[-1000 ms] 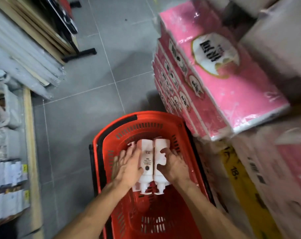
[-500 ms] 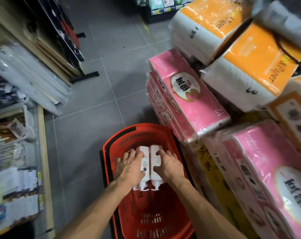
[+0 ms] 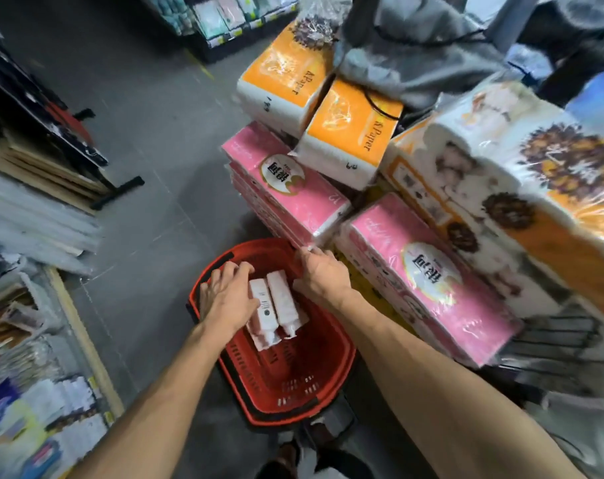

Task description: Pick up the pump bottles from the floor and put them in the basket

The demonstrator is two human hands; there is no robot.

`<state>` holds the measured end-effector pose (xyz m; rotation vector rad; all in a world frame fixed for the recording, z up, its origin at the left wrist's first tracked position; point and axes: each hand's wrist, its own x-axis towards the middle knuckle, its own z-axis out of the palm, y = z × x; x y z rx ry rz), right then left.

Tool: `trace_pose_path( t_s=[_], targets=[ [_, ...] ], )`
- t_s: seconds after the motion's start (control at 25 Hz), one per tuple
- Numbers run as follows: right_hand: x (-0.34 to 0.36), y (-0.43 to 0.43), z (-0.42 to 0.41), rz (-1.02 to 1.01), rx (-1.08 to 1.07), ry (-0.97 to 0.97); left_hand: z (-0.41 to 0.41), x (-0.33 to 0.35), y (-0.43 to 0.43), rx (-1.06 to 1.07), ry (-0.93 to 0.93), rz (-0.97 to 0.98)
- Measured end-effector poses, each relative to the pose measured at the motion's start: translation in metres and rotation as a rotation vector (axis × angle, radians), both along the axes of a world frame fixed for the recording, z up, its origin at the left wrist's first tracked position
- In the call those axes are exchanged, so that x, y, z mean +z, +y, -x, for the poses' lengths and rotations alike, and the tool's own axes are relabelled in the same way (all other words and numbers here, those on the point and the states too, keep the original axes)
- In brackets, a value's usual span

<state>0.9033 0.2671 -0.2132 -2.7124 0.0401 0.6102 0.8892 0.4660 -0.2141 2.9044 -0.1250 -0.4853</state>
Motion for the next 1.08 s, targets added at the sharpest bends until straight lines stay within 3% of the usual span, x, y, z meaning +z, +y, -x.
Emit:
trace_pose_path(
  t_s=[0.32, 0.6, 1.08],
  targets=[
    [0.080, -0.023, 0.060, 0.048, -0.160, -0.062, 0.014, 0.061, -0.046, -0.294, 0.023, 0.005],
    [0.118, -0.055, 0.157, 0.144, -0.452, -0.061, 0.049, 0.095, -0.113, -0.639, -0.003, 0.015],
    [0.155, -0.108, 0.402, 0.187, -1.017, -0.033, 0.210, 0.119, -0.229, -1.244, -0.050, -0.049]
  ],
)
